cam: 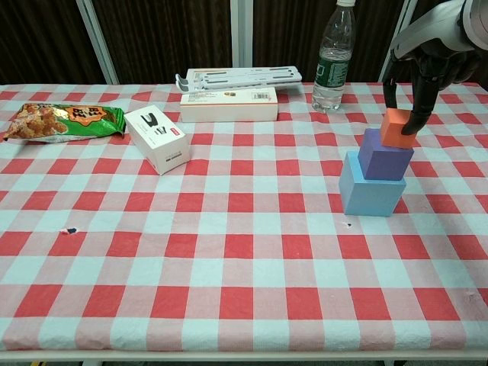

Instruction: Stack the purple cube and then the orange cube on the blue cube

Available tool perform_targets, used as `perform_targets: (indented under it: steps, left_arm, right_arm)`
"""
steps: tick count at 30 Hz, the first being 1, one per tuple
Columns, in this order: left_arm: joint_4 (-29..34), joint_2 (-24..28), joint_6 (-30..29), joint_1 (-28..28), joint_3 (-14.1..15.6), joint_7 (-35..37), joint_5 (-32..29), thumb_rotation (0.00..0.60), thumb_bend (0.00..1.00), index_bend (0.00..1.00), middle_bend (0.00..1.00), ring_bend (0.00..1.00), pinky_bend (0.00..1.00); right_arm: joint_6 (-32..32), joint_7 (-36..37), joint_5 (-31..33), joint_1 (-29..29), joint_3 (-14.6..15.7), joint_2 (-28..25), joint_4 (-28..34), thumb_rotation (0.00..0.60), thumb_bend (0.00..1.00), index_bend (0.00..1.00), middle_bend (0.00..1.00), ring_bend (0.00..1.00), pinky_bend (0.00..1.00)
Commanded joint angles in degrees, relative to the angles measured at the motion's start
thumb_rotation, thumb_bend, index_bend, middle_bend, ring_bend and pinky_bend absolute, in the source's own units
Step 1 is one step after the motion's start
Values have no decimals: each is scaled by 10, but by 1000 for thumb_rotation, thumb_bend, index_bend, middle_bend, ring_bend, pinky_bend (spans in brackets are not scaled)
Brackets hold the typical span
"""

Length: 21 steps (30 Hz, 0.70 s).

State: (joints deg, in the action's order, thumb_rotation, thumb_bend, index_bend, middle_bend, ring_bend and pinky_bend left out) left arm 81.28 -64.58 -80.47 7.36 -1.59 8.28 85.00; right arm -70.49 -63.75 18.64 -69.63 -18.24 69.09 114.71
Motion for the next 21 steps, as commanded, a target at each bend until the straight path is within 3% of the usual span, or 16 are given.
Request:
perform_targets:
  steps: [1,6,21]
  left_arm:
    - [0,0,0,0,0,0,0,600,51,249,143,133,271]
    - [1,1,-1,0,0,0,0,600,51,249,143,133,271]
    - [6,2,-1,2,-1,-4,2,600,51,249,143,133,271]
  right_arm:
    - [1,3,-2,0,-1,-1,0,600,122,389,1000,1000,1000]
    - [4,9,-5,1,-1,-3,2,600,115,340,1000,1000,1000]
    - [19,23,-8,2,-16,-60,51,600,113,336,1000,1000,1000]
